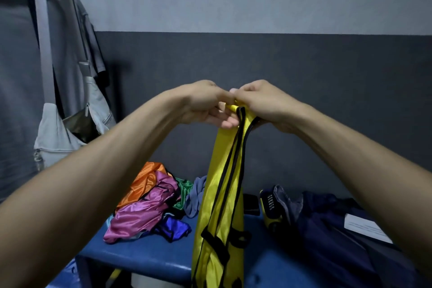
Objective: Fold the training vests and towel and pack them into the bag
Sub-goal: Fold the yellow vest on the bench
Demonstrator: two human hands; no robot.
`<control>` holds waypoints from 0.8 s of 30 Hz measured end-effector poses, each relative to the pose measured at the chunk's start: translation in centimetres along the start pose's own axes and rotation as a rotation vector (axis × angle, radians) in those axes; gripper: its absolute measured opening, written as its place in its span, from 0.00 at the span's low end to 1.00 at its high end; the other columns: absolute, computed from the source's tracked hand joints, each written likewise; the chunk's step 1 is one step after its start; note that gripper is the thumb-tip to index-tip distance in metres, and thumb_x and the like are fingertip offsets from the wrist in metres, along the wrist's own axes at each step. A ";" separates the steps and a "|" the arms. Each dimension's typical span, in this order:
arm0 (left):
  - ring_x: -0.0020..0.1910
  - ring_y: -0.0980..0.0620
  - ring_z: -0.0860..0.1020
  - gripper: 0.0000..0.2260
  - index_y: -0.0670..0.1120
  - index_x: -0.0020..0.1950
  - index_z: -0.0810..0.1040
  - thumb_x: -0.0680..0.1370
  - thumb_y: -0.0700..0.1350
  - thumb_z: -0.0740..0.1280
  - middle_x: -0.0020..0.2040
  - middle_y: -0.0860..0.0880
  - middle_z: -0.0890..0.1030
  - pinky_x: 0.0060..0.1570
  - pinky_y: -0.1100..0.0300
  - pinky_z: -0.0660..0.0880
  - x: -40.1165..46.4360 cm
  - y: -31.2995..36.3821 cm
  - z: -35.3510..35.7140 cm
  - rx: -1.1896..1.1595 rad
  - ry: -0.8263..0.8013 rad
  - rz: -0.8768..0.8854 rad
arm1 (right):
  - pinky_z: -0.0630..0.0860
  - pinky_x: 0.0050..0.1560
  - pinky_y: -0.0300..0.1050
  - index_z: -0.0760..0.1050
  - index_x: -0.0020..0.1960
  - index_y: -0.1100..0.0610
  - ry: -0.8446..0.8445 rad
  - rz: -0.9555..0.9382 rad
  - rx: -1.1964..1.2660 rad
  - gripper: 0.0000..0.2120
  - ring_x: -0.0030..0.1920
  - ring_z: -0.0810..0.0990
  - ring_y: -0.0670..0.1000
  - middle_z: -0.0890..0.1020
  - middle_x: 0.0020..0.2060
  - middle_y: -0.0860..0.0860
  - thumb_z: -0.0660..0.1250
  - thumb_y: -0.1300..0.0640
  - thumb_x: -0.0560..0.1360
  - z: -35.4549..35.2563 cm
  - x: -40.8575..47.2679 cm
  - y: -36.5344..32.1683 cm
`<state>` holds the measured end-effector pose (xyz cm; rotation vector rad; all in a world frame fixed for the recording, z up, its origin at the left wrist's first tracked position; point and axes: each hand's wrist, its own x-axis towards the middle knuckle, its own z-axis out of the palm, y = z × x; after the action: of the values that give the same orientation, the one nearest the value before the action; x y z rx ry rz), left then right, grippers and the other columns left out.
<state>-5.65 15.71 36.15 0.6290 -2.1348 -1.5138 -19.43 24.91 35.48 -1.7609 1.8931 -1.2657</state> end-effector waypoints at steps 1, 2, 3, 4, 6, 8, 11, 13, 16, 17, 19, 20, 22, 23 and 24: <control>0.36 0.47 0.85 0.10 0.30 0.57 0.77 0.83 0.38 0.63 0.42 0.36 0.84 0.35 0.60 0.82 0.0 0.0 -0.1 -0.036 -0.019 0.003 | 0.78 0.33 0.43 0.80 0.46 0.59 -0.033 -0.006 0.008 0.19 0.32 0.79 0.48 0.81 0.33 0.52 0.60 0.47 0.85 -0.1 0.0 0.0; 0.40 0.46 0.86 0.11 0.30 0.58 0.77 0.83 0.37 0.62 0.46 0.35 0.85 0.37 0.59 0.82 -0.1 0.1 -0.1 -0.065 -0.047 0.006 | 0.80 0.36 0.45 0.81 0.48 0.60 -0.066 -0.008 0.020 0.21 0.34 0.80 0.49 0.82 0.36 0.52 0.60 0.44 0.84 -0.4 0.1 0.2; 0.44 0.44 0.86 0.11 0.30 0.59 0.76 0.83 0.36 0.61 0.49 0.35 0.85 0.40 0.58 0.83 -0.1 0.2 -0.1 -0.082 -0.076 0.009 | 0.81 0.40 0.48 0.81 0.51 0.61 -0.094 -0.006 0.030 0.24 0.37 0.82 0.50 0.83 0.38 0.53 0.60 0.41 0.84 -0.7 0.2 0.3; 0.48 0.43 0.86 0.11 0.30 0.61 0.75 0.83 0.36 0.59 0.52 0.34 0.85 0.42 0.56 0.83 -0.2 0.2 -0.2 -0.088 -0.101 0.013 | 0.81 0.44 0.50 0.81 0.54 0.61 -0.125 -0.003 0.033 0.26 0.40 0.83 0.51 0.84 0.41 0.54 0.61 0.37 0.82 -1.0 0.4 0.5; 0.49 0.43 0.86 0.11 0.32 0.63 0.74 0.84 0.35 0.57 0.55 0.35 0.85 0.43 0.55 0.83 -0.3 0.1 -0.5 -0.070 -0.147 0.026 | 0.80 0.46 0.50 0.81 0.56 0.60 -0.168 -0.021 0.001 0.29 0.43 0.83 0.51 0.84 0.43 0.53 0.66 0.33 0.77 -1.5 0.7 1.0; 0.46 0.47 0.86 0.12 0.37 0.64 0.76 0.85 0.36 0.58 0.55 0.38 0.85 0.42 0.55 0.83 -0.5 -0.2 -1.1 0.016 -0.179 0.059 | 0.77 0.48 0.50 0.80 0.57 0.61 -0.179 -0.088 -0.035 0.23 0.44 0.81 0.50 0.83 0.44 0.54 0.72 0.41 0.77 -1.9 0.8 1.6; 0.38 0.50 0.82 0.07 0.42 0.60 0.78 0.83 0.38 0.62 0.45 0.44 0.86 0.36 0.56 0.79 -0.6 -1.2 -1.9 0.298 -0.027 0.201 | 0.76 0.53 0.47 0.81 0.58 0.61 -0.189 -0.185 -0.037 0.09 0.47 0.81 0.48 0.85 0.48 0.56 0.72 0.62 0.78 -2.7 0.8 2.5; 0.39 0.51 0.81 0.07 0.43 0.57 0.76 0.81 0.40 0.70 0.44 0.47 0.84 0.38 0.53 0.80 -0.2 -2.4 -2.5 0.362 0.119 0.313 | 0.77 0.54 0.47 0.82 0.58 0.60 -0.214 -0.213 -0.066 0.09 0.48 0.82 0.48 0.85 0.51 0.59 0.72 0.64 0.78 -3.4 0.5 2.6; 0.59 0.52 0.82 0.20 0.47 0.67 0.76 0.77 0.48 0.76 0.61 0.49 0.82 0.61 0.50 0.79 0.2 -3.8 -3.3 0.297 0.027 0.382 | 0.78 0.54 0.43 0.82 0.59 0.60 -0.264 -0.263 -0.085 0.10 0.50 0.82 0.49 0.85 0.54 0.59 0.72 0.62 0.78 -4.0 0.0 2.0; 0.64 0.51 0.80 0.22 0.47 0.69 0.75 0.77 0.49 0.75 0.64 0.48 0.82 0.66 0.51 0.77 0.2 -4.0 -3.2 0.274 -0.053 0.395 | 0.79 0.55 0.42 0.81 0.60 0.60 -0.279 -0.276 -0.086 0.11 0.52 0.83 0.49 0.85 0.54 0.58 0.73 0.62 0.78 -4.1 0.0 1.7; 0.65 0.49 0.80 0.21 0.43 0.69 0.76 0.78 0.47 0.73 0.64 0.46 0.82 0.67 0.53 0.75 0.4 -4.1 -2.8 0.200 -0.145 0.411 | 0.81 0.55 0.43 0.79 0.62 0.60 -0.296 -0.284 -0.068 0.14 0.53 0.85 0.51 0.86 0.54 0.56 0.74 0.62 0.77 -4.2 0.0 1.4; 0.62 0.48 0.81 0.19 0.40 0.67 0.77 0.78 0.45 0.72 0.61 0.45 0.83 0.66 0.55 0.76 0.4 -4.1 -2.5 0.162 -0.141 0.427 | 0.81 0.53 0.43 0.78 0.62 0.59 -0.284 -0.286 -0.056 0.15 0.52 0.85 0.52 0.86 0.52 0.56 0.74 0.62 0.76 -4.1 0.0 1.3; 0.52 0.50 0.83 0.12 0.37 0.59 0.80 0.78 0.40 0.72 0.51 0.45 0.85 0.56 0.60 0.79 0.6 -3.9 -2.1 0.122 -0.064 0.473 | 0.80 0.48 0.44 0.75 0.58 0.58 -0.229 -0.309 -0.064 0.14 0.45 0.83 0.51 0.84 0.46 0.56 0.76 0.63 0.75 -4.1 0.1 1.5; 0.47 0.51 0.83 0.09 0.38 0.56 0.80 0.77 0.39 0.72 0.47 0.46 0.84 0.50 0.61 0.80 0.6 -3.9 -2.0 0.116 -0.022 0.487 | 0.79 0.47 0.43 0.74 0.55 0.58 -0.198 -0.319 -0.072 0.13 0.43 0.82 0.50 0.83 0.44 0.56 0.76 0.63 0.75 -4.1 0.1 1.7; 0.44 0.52 0.82 0.08 0.39 0.53 0.81 0.76 0.40 0.73 0.44 0.46 0.84 0.46 0.60 0.79 0.6 -3.9 -1.9 0.105 0.007 0.495 | 0.78 0.46 0.43 0.74 0.53 0.58 -0.174 -0.324 -0.073 0.12 0.43 0.82 0.49 0.83 0.43 0.55 0.76 0.63 0.75 -4.2 0.1 1.9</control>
<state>-4.61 12.79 33.02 0.1169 -2.1642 -1.1324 -23.65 26.28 36.58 -2.2069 1.6243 -1.1072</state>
